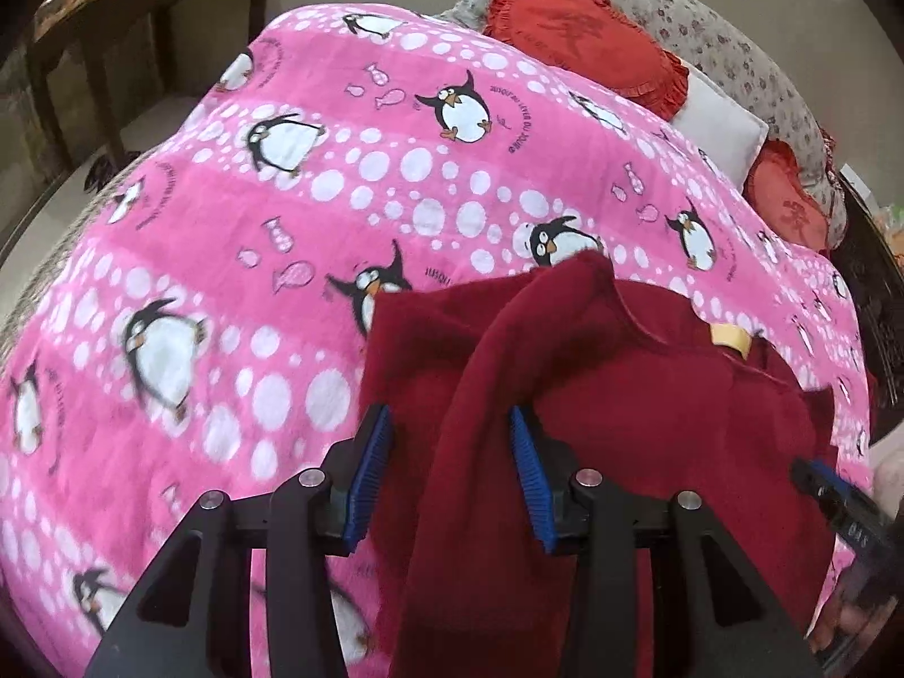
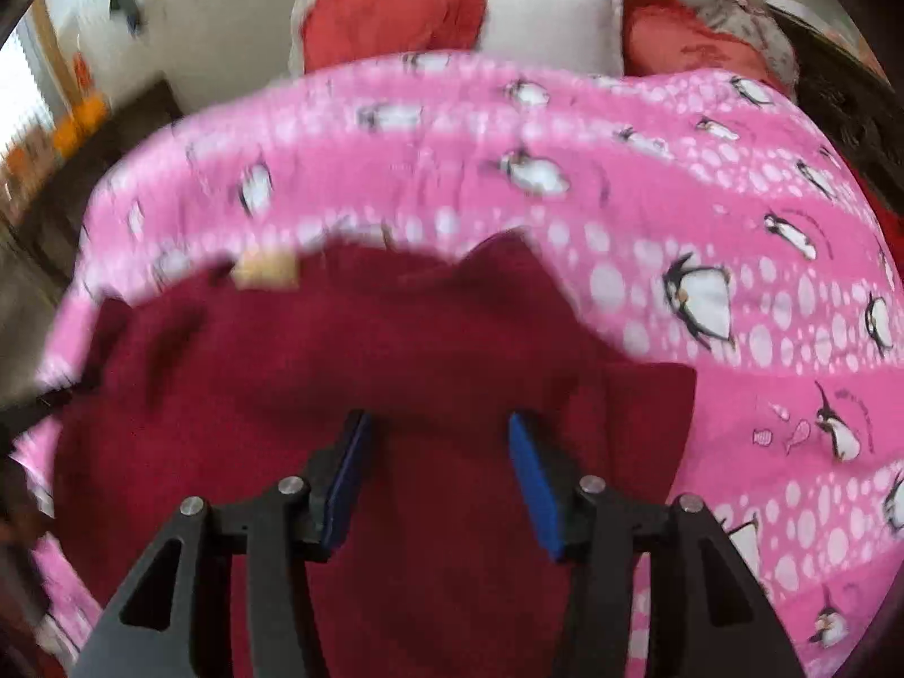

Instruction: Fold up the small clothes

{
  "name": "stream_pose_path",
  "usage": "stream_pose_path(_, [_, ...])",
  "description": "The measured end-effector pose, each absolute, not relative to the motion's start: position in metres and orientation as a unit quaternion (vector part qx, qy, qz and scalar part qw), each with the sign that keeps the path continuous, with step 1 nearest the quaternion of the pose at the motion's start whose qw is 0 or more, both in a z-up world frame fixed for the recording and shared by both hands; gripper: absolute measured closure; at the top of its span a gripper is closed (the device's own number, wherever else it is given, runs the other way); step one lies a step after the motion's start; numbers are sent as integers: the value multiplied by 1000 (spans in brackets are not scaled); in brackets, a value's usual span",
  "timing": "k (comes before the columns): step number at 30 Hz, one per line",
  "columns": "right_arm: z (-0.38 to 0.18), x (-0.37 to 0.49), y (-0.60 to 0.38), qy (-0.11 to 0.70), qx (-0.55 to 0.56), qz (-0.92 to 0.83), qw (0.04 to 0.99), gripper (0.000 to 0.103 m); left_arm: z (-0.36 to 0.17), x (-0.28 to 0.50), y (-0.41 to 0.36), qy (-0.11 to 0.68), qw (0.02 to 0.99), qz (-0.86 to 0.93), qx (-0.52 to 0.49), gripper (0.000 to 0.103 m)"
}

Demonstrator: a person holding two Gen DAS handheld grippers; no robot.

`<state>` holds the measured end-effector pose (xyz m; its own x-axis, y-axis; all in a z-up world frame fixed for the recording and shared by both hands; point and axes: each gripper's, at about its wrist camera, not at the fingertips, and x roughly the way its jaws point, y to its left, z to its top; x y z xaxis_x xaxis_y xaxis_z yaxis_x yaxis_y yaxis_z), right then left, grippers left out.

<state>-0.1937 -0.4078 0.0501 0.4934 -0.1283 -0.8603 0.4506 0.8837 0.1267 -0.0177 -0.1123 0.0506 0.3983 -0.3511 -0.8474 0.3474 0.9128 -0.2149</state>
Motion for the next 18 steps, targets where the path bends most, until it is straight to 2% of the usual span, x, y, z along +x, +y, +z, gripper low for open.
stream_pose_path(8, [104, -156, -347, 444, 158, -73, 879, 48, 57, -47, -69, 507, 833, -215, -47, 80])
stream_pose_path(12, [97, -113, -295, 468, 144, -2, 872, 49, 49, -54, -54, 522, 820, -222, -76, 79])
stream_pose_path(18, [64, -38, -235, 507, 136, 37, 850, 49, 40, -57, -34, 532, 807, -226, -124, 71])
